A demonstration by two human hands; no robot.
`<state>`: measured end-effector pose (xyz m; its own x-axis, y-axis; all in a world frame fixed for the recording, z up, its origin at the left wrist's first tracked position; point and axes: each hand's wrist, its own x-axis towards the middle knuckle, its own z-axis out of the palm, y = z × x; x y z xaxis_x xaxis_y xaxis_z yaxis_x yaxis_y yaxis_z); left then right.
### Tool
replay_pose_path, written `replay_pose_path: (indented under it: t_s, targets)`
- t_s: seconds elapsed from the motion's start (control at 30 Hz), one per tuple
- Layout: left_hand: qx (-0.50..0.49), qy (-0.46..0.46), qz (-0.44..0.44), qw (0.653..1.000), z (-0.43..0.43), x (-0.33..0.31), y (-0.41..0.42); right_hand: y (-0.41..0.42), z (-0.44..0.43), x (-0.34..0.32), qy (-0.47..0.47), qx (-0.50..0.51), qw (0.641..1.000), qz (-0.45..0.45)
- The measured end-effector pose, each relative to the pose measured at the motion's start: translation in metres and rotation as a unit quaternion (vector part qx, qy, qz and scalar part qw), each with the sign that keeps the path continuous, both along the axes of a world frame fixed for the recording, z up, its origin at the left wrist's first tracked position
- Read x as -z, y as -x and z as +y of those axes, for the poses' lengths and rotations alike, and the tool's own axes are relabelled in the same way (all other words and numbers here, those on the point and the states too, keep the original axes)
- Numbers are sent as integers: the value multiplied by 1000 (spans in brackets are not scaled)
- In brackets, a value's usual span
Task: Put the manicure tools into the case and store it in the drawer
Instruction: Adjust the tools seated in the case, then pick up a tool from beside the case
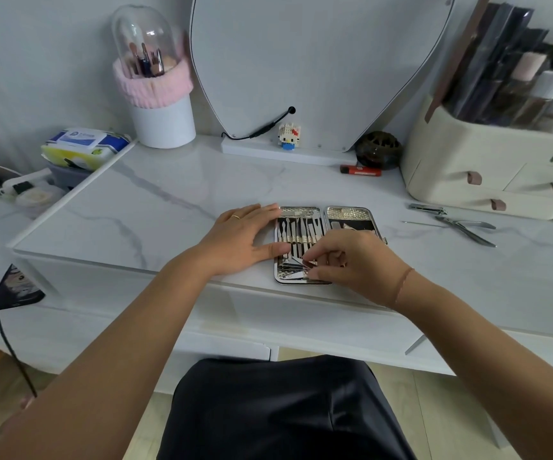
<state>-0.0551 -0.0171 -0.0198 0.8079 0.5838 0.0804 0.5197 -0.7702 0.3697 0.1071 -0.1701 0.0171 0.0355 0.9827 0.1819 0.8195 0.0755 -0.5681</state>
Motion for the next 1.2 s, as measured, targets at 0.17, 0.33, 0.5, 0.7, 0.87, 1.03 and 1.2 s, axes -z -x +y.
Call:
replay_pose_path:
  t_s: [0.17,0.33,0.5,0.7,0.87,1.03,1.2]
  targets:
    - [2,-12,8,1000,2,3,0,2,0,5,9,21,999,32]
    - [3,-11,4,1000,3,4,0,1,2,5,27,8,999,18]
    - [-2,-7,-3,1000,2,3,0,-3,4,7,5,-49,998,-30]
    - [-5,0,-3,1000,2,3,-1,-5,4,10,-18,-56,998,-25]
    - [1,6,-6,1000,2,2,-1,-20,-9,9,-77,22,996,42]
    - [7,3,-13,1000,3,3,1,-110,-29,6,-114,286,951,12]
    - [6,0,-26,1000,7,6,1,-161,-23,11,1,303,951,-63]
